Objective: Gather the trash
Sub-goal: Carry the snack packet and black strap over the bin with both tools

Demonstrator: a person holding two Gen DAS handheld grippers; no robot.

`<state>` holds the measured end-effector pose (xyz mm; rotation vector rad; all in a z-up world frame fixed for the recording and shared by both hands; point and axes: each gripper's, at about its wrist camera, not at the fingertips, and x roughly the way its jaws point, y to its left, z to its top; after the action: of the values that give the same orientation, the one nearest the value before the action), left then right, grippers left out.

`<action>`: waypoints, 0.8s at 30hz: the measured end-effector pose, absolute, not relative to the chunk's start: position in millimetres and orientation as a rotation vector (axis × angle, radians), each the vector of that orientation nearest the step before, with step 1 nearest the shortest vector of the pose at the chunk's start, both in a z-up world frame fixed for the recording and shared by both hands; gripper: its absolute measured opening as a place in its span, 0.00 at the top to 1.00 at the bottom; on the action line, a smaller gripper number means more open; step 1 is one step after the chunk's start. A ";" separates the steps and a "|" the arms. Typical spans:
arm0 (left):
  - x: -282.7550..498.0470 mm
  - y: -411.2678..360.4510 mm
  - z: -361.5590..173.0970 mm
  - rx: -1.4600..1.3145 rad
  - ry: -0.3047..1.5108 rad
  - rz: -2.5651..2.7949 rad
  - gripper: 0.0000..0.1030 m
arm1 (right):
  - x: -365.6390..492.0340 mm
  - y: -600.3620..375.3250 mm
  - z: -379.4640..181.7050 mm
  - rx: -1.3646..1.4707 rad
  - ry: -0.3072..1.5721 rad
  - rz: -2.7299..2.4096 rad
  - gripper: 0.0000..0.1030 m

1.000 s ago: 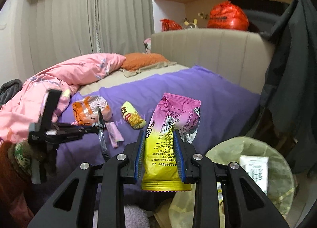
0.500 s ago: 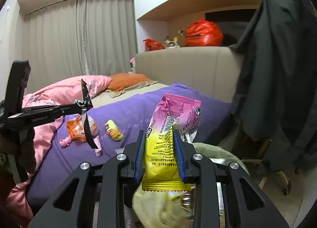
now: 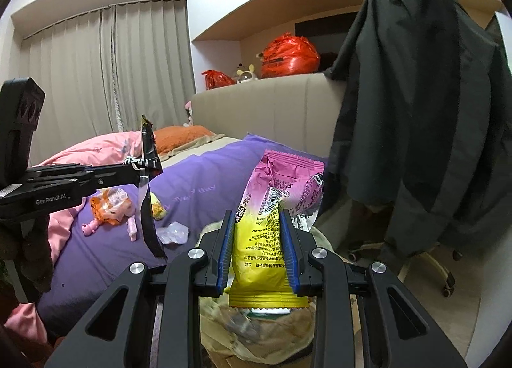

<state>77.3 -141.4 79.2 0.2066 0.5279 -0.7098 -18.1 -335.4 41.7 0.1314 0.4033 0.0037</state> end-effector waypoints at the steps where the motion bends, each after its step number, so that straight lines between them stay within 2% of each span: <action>1: 74.5 -144.5 77.0 0.213 0.532 -0.713 0.88 | -19.8 -337.7 39.4 0.134 0.406 0.006 0.73; 24: 98.6 -170.1 32.4 0.210 0.613 -0.734 0.88 | -3.3 -339.8 0.2 0.128 0.492 0.030 0.73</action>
<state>98.6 -170.1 32.4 0.2095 0.6131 -0.7343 -3.3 -339.8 0.2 0.1278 0.4916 0.0302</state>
